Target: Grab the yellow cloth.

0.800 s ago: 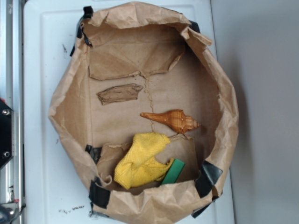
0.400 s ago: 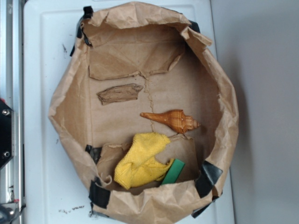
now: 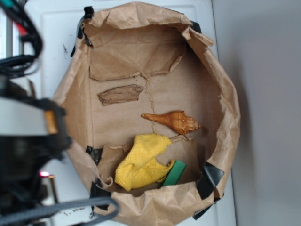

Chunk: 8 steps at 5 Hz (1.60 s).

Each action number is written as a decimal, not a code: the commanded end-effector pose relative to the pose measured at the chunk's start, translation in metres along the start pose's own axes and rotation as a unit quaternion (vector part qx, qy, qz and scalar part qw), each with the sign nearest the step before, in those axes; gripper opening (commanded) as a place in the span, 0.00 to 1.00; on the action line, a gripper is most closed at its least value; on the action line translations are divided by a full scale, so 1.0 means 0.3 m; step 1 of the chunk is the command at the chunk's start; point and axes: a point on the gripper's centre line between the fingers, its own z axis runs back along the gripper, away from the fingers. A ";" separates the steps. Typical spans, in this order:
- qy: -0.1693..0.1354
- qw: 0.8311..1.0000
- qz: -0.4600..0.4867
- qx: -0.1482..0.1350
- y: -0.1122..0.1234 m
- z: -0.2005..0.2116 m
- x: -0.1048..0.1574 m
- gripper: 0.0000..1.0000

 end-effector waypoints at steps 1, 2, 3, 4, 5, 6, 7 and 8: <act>-0.019 0.995 0.088 -0.049 -0.033 -0.063 0.199 1.00; -0.016 0.991 0.118 -0.061 0.016 -0.160 0.279 1.00; -0.009 0.988 0.126 -0.086 0.077 -0.252 0.311 1.00; 0.024 0.986 0.139 -0.093 0.066 -0.322 0.302 1.00; 0.024 0.986 0.139 -0.093 0.066 -0.322 0.302 1.00; 0.024 0.986 0.139 -0.093 0.066 -0.322 0.302 1.00; 0.024 0.986 0.139 -0.093 0.066 -0.322 0.302 1.00; 0.024 0.986 0.139 -0.093 0.066 -0.322 0.302 1.00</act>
